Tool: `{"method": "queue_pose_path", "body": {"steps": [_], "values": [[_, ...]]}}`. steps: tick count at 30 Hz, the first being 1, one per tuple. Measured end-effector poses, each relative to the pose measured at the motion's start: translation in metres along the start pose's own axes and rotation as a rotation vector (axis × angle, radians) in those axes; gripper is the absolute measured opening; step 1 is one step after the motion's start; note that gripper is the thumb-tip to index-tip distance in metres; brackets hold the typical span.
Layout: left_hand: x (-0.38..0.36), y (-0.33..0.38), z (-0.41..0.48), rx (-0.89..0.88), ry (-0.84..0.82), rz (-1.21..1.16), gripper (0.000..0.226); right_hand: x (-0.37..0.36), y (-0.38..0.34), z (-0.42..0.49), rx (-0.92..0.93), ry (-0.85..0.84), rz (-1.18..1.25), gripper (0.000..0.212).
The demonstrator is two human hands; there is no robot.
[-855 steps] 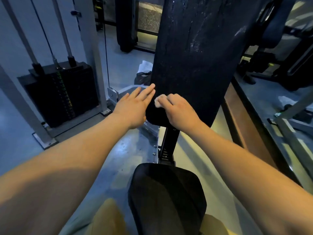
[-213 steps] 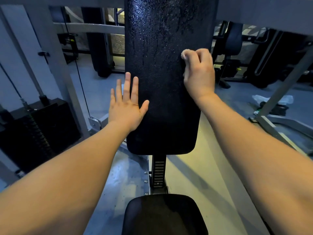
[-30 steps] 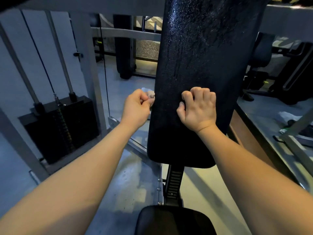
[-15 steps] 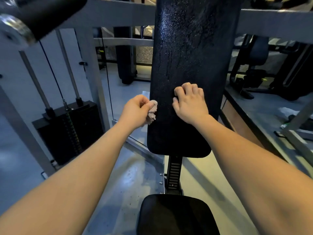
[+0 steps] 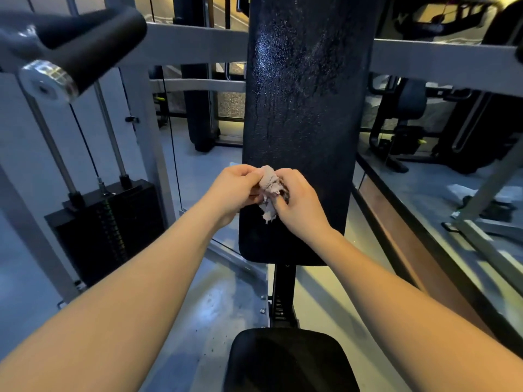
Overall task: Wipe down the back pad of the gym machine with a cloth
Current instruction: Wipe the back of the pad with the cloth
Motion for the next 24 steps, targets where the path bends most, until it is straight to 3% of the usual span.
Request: {"method": "queue_pose_path", "body": {"steps": [5,9,13,18,22,24], "values": [[0.027,0.013,0.008,-0.123,0.253,0.350,0.019,0.012,0.020,0.028,-0.002,0.083,-0.268,0.016],[0.031,0.028,0.027,-0.156,0.385,0.648,0.063,0.031,0.026,0.064,0.033,0.206,-0.387,0.020],[0.018,0.019,0.061,-0.097,0.358,0.907,0.085,0.003,0.029,0.069,0.137,0.031,-0.485,0.026],[0.014,0.008,0.076,-0.173,0.493,0.978,0.076,-0.013,0.035,0.070,0.166,0.145,-0.506,0.015],[0.018,0.002,0.082,-0.227,0.477,0.969,0.078,-0.028,0.027,0.085,0.375,-0.049,-0.594,0.015],[0.020,0.003,0.083,-0.241,0.465,0.960,0.076,-0.003,0.034,0.097,0.382,0.047,-0.634,0.020]]}}
Point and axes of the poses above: each hand's wrist, its own z-axis towards the middle knuckle, its own x-axis out of the back of the hand, y = z × x, the point moved 5 cm from there along z, towards the middle knuckle, and after that the axes turned 13 degrees about x, right-handed, at the moved point
